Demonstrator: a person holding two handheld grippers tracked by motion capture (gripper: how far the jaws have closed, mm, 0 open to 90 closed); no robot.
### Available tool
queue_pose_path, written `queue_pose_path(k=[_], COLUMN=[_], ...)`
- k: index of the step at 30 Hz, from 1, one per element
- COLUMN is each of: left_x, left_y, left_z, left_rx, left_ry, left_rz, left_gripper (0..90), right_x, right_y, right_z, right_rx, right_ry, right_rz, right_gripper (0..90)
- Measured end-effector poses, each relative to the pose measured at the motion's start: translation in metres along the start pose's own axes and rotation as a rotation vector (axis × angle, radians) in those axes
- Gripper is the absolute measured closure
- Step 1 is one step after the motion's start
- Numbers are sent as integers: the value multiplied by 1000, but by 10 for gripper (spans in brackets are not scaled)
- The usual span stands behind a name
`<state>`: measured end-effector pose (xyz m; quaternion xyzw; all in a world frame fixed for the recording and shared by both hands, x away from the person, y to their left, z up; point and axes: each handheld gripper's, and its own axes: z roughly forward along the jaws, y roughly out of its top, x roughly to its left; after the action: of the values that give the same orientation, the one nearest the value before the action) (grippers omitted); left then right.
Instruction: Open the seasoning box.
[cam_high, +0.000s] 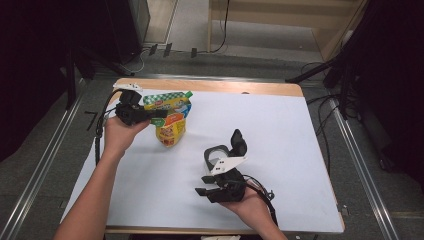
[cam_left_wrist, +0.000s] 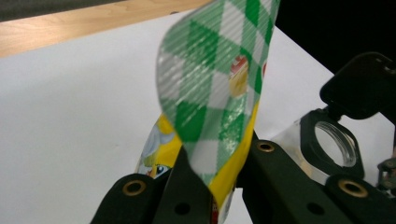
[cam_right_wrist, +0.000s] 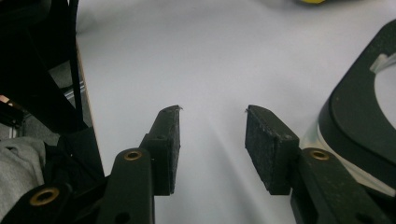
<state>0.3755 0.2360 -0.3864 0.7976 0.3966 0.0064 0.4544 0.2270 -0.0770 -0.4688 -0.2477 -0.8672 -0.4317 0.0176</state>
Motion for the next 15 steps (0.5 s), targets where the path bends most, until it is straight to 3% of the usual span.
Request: queue_pose_path(k=[9, 13, 15], left_x=[-26, -39, -46], left_y=[8, 8, 7], left_z=[-21, -27, -30], left_rx=[12, 11, 16], left_ry=[-60, -84, -107], left_rz=[-20, 1, 24], left_gripper=[900, 900, 900], right_x=[6, 7, 8], right_y=[12, 18, 20], right_z=[8, 17, 24], right_rx=[-28, -61, -73], right_ry=[-2, 36, 31], right_rz=[-14, 10, 15], right_gripper=[524, 470, 439])
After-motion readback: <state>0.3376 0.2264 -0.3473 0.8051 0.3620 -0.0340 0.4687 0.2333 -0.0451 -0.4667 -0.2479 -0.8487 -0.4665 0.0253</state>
